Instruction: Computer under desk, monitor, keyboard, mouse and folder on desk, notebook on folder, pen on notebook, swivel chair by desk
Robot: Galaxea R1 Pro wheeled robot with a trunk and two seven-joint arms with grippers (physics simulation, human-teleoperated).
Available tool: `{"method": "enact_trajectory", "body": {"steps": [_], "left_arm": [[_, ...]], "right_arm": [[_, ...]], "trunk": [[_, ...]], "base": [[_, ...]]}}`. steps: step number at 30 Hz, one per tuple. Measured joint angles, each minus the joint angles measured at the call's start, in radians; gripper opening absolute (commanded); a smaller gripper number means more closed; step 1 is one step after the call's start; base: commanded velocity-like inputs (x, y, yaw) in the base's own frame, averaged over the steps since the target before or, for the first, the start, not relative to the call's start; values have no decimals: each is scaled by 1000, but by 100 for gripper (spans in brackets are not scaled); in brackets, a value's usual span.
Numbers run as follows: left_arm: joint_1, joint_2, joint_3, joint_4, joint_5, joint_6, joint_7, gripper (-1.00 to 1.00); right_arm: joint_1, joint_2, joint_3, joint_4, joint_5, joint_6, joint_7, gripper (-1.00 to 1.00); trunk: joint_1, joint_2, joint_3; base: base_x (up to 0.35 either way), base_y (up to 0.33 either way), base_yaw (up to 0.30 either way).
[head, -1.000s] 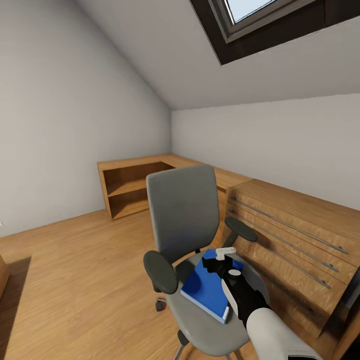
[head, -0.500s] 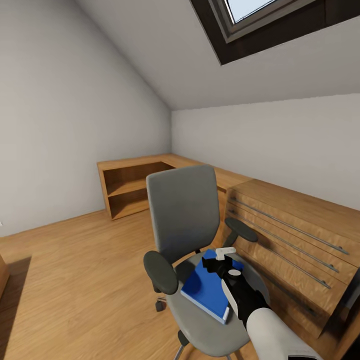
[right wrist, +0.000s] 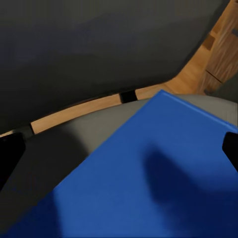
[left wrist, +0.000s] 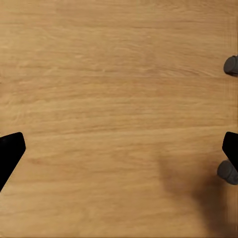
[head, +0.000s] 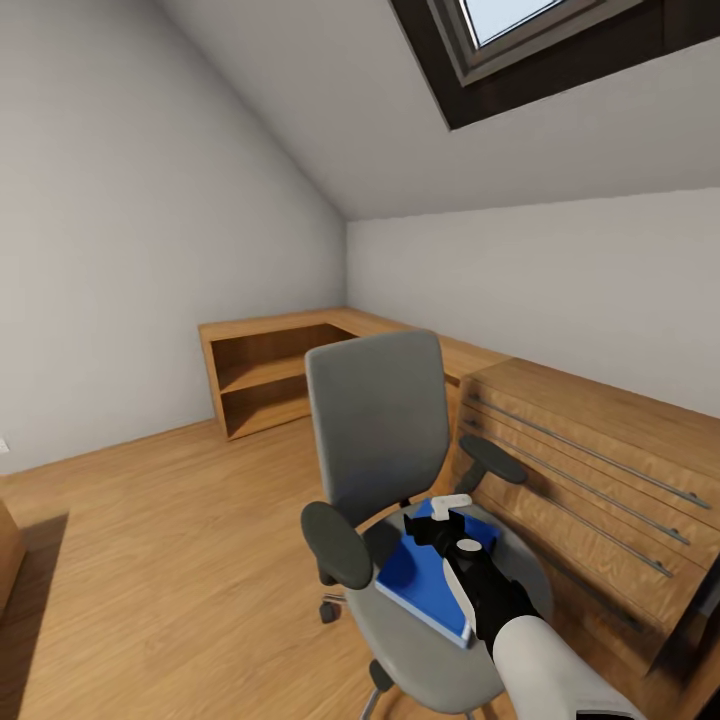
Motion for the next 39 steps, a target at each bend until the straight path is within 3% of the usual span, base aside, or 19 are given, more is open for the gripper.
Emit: {"method": "enact_trajectory", "body": {"steps": [36, 39], "left_arm": [[0, 0, 0, 0, -2, 1, -3, 100], [0, 0, 0, 0, -2, 0, -3, 100]], "right_arm": [[0, -1, -3, 0, 3, 0, 0, 100], [0, -2, -4, 0, 3, 1, -1, 100]], "trunk": [[0, 0, 0], [11, -21, -9]], "base": [[0, 26, 0], [0, 0, 0]]}}
